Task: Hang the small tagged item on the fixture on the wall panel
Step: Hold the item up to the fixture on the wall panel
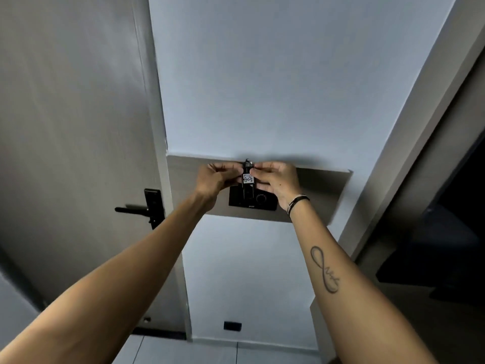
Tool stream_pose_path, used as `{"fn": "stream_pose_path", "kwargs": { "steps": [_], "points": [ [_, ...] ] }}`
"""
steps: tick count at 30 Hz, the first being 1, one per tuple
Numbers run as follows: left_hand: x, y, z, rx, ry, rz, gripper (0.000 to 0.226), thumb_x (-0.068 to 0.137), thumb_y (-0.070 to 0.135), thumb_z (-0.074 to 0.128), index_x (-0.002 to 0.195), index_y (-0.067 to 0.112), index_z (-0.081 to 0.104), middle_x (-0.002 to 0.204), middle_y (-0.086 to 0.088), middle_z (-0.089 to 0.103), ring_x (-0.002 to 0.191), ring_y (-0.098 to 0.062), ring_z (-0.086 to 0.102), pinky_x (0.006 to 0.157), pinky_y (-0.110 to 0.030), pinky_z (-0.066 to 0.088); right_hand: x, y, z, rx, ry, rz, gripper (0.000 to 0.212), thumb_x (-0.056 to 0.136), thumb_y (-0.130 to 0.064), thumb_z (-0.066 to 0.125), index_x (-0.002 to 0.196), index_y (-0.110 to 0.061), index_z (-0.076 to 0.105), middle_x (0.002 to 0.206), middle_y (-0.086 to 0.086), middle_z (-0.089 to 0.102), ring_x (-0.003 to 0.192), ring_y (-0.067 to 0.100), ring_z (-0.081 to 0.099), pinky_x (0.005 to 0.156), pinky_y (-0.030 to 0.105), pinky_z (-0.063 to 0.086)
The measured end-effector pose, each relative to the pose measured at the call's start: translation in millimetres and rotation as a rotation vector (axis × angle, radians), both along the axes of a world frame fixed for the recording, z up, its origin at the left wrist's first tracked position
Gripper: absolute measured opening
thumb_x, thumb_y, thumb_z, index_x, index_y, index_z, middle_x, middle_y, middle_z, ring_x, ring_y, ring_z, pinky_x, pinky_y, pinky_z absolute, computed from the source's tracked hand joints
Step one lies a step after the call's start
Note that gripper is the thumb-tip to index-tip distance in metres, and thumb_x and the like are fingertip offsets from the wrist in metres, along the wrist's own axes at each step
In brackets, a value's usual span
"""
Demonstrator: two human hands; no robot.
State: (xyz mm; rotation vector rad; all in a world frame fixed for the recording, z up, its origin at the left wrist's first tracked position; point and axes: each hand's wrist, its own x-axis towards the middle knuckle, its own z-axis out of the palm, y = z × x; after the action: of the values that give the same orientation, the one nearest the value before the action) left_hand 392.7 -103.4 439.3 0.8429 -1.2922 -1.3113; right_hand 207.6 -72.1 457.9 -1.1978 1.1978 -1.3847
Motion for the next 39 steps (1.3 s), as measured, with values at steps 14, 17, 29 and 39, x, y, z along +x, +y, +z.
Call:
{"fn": "stream_pose_path", "kwargs": {
  "steps": [14,17,29,39],
  "points": [
    [-1,-37,135,-0.243,0.022,0.032,0.009,0.087,0.004,0.081,0.085,0.012,0.084,0.079,-0.006,0.081,0.071,-0.02,0.074,0.082,-0.034,0.065,-2,-23,136,-0.266,0.096,-0.088,0.017,0.081,-0.003,0.087,0.093,-0.006,0.075,0.083,0.008,0.078,0.063,0.012,0.075,0.06,0.025,0.062],
    [-4,-42,139,-0.246,0.028,0.025,0.006,0.088,0.004,0.08,0.088,0.01,0.082,0.081,-0.007,0.081,0.072,-0.021,0.074,0.082,-0.033,0.065,-4,-27,138,-0.28,0.083,-0.085,0.016,0.082,-0.003,0.087,0.09,-0.008,0.074,0.083,0.008,0.078,0.062,0.013,0.075,0.059,0.025,0.062],
    [-3,-60,127,-0.261,-0.011,0.009,0.006,0.088,0.002,0.08,0.091,0.007,0.082,0.077,-0.008,0.081,0.071,-0.023,0.073,0.083,-0.039,0.063,-6,-47,122,-0.297,0.095,-0.085,0.02,0.081,0.002,0.085,0.095,-0.006,0.073,0.084,0.007,0.078,0.065,0.013,0.076,0.06,0.028,0.065],
    [-6,-59,58,-0.283,-0.202,0.088,0.013,0.082,-0.003,0.083,0.096,-0.002,0.081,0.095,-0.031,0.078,0.078,-0.028,0.072,0.085,-0.044,0.063,-5,-53,46,-0.276,0.279,-0.14,0.025,0.083,0.005,0.082,0.104,-0.004,0.073,0.093,0.013,0.074,0.075,0.023,0.075,0.066,0.039,0.068]
  ]
}}
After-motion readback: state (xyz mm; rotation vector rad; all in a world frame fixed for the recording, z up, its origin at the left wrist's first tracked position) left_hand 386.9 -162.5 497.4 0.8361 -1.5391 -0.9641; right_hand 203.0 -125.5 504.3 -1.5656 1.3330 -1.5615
